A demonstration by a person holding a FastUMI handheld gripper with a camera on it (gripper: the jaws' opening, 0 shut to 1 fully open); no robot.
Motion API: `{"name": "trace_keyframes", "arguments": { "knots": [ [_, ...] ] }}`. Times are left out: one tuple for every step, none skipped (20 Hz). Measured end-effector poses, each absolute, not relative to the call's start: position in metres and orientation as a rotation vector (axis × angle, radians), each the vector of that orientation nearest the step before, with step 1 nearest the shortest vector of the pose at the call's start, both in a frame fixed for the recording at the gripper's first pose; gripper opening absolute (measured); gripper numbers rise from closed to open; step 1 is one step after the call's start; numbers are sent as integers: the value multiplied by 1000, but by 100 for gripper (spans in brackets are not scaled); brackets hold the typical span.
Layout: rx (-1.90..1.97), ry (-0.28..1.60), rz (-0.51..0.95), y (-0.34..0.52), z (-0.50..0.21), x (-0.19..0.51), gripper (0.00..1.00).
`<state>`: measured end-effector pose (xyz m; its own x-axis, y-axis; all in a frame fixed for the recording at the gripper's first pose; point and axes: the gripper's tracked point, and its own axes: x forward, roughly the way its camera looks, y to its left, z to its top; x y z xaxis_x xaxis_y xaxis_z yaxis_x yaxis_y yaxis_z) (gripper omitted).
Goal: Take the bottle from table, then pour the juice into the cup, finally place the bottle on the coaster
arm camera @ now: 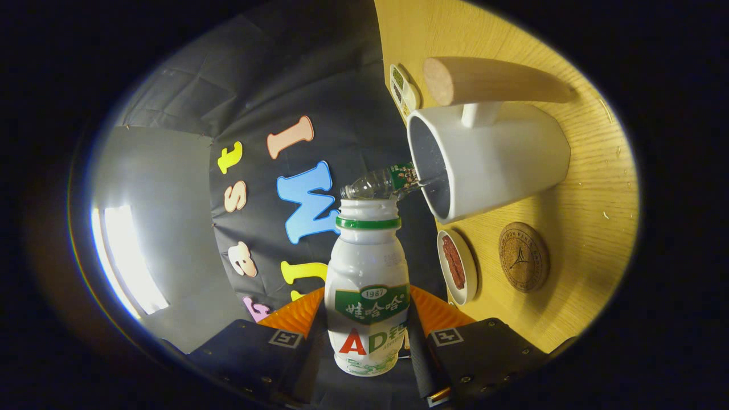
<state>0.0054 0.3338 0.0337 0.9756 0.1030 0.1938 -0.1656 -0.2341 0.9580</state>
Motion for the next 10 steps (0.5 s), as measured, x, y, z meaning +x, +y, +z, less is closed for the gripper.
{"name": "trace_keyframes", "arguments": {
  "knots": [
    [1792, -48, 249, 334, 34, 5, 67],
    [1795, -49, 247, 334, 33, 4, 67],
    [1800, -51, 246, 332, 33, 4, 67],
    [1805, -55, 248, 331, 34, 4, 67],
    [1810, -56, 247, 331, 34, 4, 66],
    [1811, -56, 246, 331, 34, 4, 67],
    [1815, -54, 244, 331, 34, 4, 66],
    [1820, -56, 245, 331, 34, 4, 67],
    [1827, -57, 244, 330, 35, 3, 67],
    [1832, -57, 244, 331, 35, 4, 66]
  ]
}}
